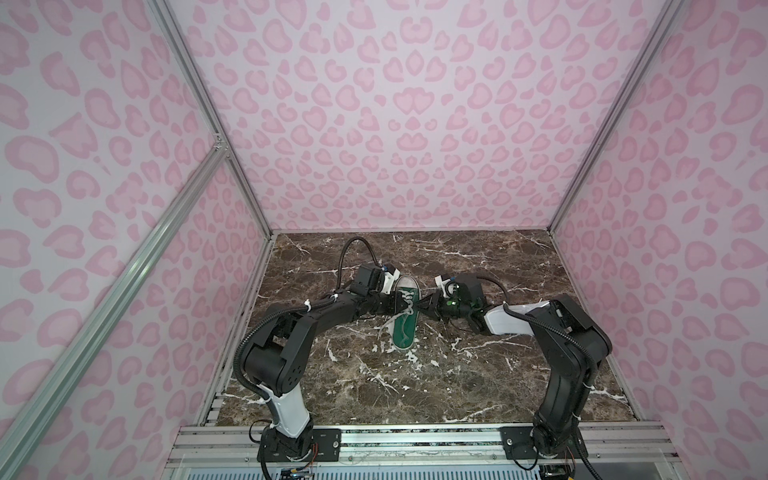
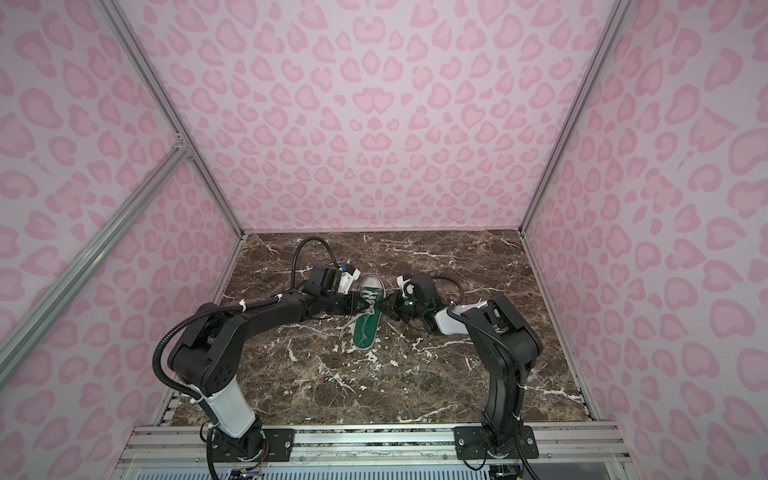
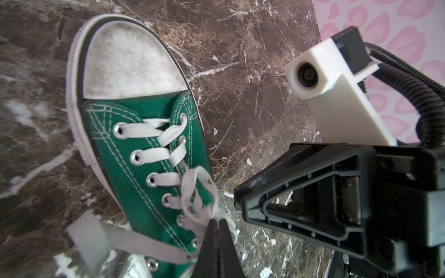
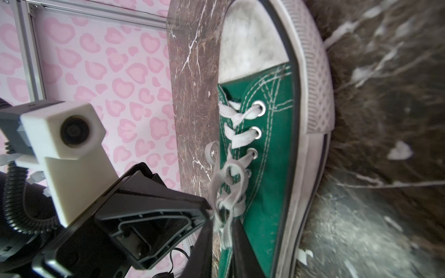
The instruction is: Tie the shoes
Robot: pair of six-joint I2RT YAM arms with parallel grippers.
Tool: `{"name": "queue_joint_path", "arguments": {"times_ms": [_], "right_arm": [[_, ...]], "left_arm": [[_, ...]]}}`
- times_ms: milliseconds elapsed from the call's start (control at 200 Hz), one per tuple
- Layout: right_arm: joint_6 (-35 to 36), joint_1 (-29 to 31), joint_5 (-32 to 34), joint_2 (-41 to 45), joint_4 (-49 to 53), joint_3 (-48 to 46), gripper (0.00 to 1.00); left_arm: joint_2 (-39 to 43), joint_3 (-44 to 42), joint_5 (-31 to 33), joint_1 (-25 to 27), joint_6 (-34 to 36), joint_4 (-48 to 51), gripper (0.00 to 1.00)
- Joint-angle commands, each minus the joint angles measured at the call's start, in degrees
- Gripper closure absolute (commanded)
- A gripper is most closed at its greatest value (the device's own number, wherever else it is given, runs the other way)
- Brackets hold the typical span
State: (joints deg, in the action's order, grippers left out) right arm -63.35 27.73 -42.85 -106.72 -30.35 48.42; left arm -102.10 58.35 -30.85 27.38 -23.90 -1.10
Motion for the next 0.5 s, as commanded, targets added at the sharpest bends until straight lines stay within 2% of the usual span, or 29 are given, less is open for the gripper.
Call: {"name": "queue_joint_path", "arguments": {"times_ms": [0,80,200,305,495], "right_arm": [[1.21,-0.04,0.42,-0.57,0.36,-0.24,0.87],[1.34,-0.05,0.52,-1.37,0.13,-0.24,0.89],[2.42,0.12,0.61,-1.23,1.33,0.27,0.79],[5.24,0.11,1.43,-0.77,6.26,2.12,0.71],[5.92,0.05,1.99,-3.11,9.70,5.87,0.67]], "left_arm": [[-0.20,0.27,0.20,-0.05,0.17,-0.94,0.96],[-0.20,0.28,0.18,-0.02,0.25,-0.84,0.96],[-0.03,0.35,0.41,-0.02,0.51,-0.41,0.96],[0.15,0.36,0.70,-0.04,0.79,-0.15,0.96],[0.58,0.79,0.87,-0.04,1.10,0.21,0.96]]}}
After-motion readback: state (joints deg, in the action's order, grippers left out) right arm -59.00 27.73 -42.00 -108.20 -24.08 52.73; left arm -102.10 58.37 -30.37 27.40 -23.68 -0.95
